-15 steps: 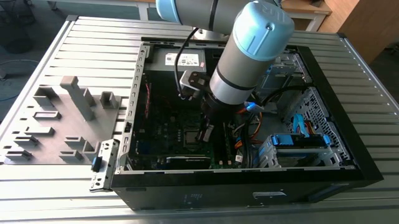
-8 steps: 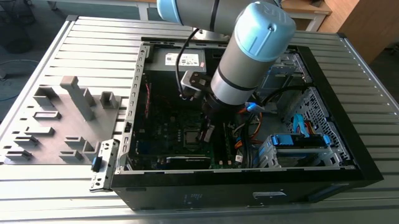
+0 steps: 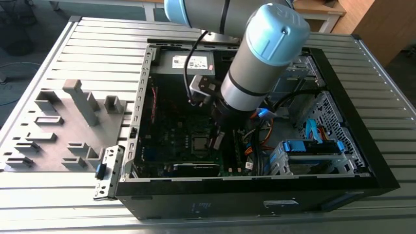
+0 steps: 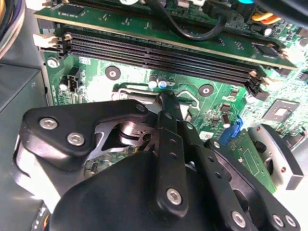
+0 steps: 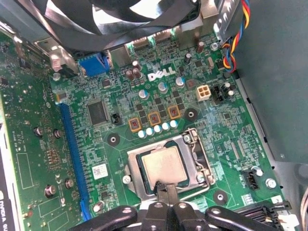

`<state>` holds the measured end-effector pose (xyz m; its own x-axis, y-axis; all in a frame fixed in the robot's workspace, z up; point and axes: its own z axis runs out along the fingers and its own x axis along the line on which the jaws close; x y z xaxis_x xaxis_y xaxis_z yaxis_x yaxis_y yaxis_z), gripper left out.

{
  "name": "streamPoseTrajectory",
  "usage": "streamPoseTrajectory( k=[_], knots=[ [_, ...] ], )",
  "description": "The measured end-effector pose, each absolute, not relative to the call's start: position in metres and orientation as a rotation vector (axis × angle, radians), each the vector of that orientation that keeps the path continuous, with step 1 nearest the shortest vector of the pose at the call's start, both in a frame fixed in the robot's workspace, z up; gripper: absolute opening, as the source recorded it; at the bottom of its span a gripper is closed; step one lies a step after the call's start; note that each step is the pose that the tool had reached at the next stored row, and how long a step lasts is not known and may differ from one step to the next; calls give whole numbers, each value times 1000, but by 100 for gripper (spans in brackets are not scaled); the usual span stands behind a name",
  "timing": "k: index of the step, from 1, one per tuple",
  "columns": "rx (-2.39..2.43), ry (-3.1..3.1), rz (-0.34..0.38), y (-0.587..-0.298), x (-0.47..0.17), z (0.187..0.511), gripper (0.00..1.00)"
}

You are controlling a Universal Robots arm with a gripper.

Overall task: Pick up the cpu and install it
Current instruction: 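Install the first cpu locking lever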

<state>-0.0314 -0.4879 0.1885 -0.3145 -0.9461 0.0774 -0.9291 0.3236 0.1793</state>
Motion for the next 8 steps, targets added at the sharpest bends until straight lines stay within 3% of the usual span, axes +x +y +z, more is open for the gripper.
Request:
streamPoseTrajectory(
  k=[8],
  knots=[
    [1728,-2413,-152,-491,-30,187,11]
  ],
)
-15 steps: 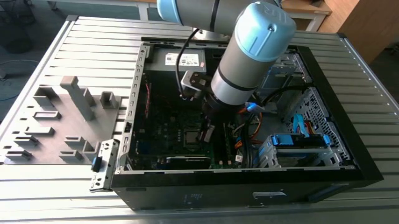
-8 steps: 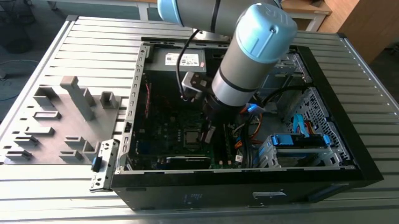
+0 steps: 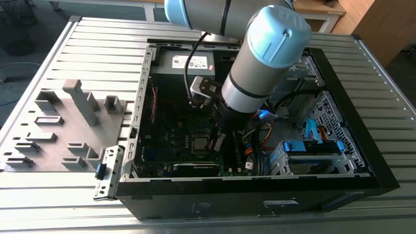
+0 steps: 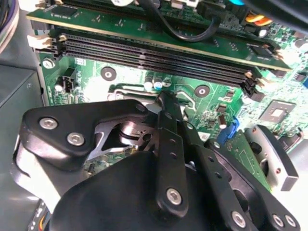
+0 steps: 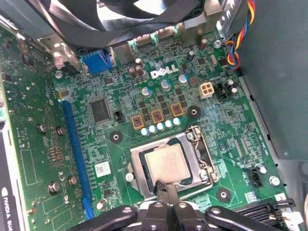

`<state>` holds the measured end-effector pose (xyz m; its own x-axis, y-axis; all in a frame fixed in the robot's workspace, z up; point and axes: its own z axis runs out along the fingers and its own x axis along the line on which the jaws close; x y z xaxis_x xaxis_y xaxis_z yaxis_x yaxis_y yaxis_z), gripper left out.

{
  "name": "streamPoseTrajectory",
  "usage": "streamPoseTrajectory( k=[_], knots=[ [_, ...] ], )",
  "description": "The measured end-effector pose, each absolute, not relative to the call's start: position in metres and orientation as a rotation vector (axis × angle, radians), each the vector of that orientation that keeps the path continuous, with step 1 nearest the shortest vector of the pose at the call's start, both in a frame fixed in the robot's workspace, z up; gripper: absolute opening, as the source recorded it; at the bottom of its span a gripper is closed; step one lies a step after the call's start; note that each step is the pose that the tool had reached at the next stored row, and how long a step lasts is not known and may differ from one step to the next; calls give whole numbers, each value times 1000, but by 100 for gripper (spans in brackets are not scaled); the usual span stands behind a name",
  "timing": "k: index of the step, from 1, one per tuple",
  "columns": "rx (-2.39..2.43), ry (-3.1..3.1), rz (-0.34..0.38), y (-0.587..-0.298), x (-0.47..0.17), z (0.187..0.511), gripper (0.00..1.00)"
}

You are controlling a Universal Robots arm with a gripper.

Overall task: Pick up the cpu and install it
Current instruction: 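Install the first cpu locking lever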

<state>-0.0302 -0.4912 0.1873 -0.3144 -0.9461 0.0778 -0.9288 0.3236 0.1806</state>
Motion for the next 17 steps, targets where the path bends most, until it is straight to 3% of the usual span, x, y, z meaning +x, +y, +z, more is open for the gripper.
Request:
streamPoseTrajectory(
  k=[17],
  knots=[
    [1726,-2411,-155,-497,-27,185,11]
  ],
)
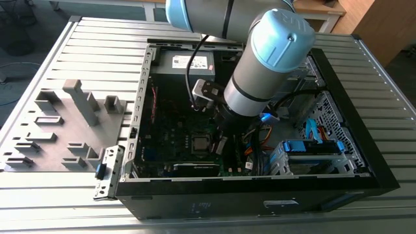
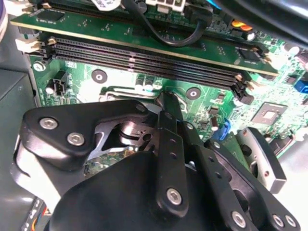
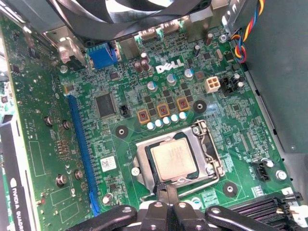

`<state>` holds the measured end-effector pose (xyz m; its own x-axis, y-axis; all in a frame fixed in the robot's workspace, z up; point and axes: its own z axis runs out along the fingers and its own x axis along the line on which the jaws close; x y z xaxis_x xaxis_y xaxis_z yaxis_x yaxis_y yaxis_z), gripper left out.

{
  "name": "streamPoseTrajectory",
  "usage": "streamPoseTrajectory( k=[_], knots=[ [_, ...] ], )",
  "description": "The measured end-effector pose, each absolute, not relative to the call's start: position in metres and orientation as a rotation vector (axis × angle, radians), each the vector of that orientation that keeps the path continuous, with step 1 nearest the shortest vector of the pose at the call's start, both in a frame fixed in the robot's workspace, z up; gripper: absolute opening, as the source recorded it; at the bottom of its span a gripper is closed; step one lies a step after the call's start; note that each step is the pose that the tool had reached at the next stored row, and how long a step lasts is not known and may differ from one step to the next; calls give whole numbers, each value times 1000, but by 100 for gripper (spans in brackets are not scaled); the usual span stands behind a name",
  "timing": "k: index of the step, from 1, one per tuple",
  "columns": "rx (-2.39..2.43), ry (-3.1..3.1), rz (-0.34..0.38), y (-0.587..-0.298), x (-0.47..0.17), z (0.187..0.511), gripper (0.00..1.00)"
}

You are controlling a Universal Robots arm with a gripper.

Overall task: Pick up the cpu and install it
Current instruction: 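Install the first cpu locking lever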

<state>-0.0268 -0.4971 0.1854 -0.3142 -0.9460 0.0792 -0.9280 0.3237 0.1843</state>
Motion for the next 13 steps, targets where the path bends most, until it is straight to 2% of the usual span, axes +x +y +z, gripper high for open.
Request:
streamPoseTrajectory(
  k=[13],
  knots=[
    [1726,-2409,-157,-497,-24,185,11]
  ],
)
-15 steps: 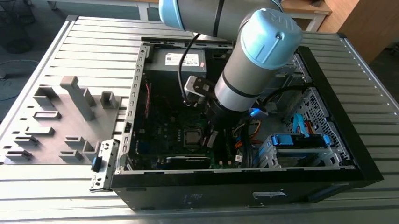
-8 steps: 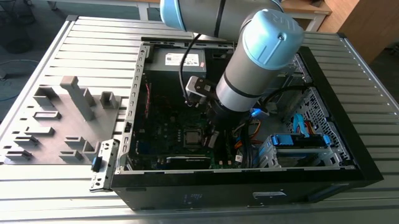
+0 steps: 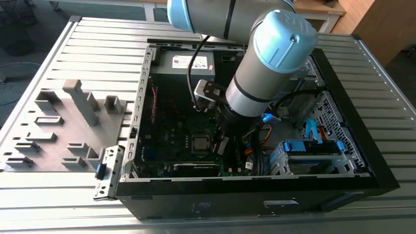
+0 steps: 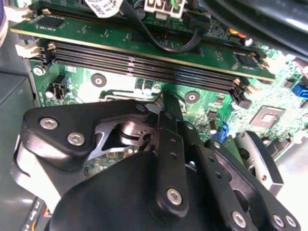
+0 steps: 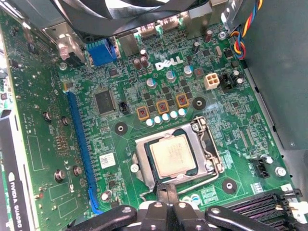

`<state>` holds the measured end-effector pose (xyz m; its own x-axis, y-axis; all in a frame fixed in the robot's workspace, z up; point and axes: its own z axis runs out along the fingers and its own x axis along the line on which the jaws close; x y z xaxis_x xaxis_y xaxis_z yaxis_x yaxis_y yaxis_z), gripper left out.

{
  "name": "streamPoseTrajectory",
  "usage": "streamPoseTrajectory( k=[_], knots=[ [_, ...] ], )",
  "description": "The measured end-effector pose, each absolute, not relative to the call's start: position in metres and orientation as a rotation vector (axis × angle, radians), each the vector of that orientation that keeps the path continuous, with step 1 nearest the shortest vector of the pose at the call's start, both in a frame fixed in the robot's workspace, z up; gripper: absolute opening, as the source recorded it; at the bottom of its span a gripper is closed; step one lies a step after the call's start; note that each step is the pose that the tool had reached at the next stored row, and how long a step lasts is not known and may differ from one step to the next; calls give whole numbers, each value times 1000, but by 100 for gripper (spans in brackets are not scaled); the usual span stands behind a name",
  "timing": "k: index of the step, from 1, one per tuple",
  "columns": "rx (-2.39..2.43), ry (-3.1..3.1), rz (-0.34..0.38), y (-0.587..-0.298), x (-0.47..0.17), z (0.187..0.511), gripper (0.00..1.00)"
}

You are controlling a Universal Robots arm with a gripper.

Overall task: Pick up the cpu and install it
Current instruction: 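Install the first cpu locking lever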

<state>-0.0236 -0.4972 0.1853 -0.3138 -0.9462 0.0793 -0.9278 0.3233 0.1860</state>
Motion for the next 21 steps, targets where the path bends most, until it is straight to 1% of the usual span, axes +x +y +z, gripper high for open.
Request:
streamPoseTrajectory(
  k=[13,21],
  knots=[
    [1726,-2411,-157,-497,-25,187,11],
    [1728,-2413,-153,-497,-26,201,11]
  ],
)
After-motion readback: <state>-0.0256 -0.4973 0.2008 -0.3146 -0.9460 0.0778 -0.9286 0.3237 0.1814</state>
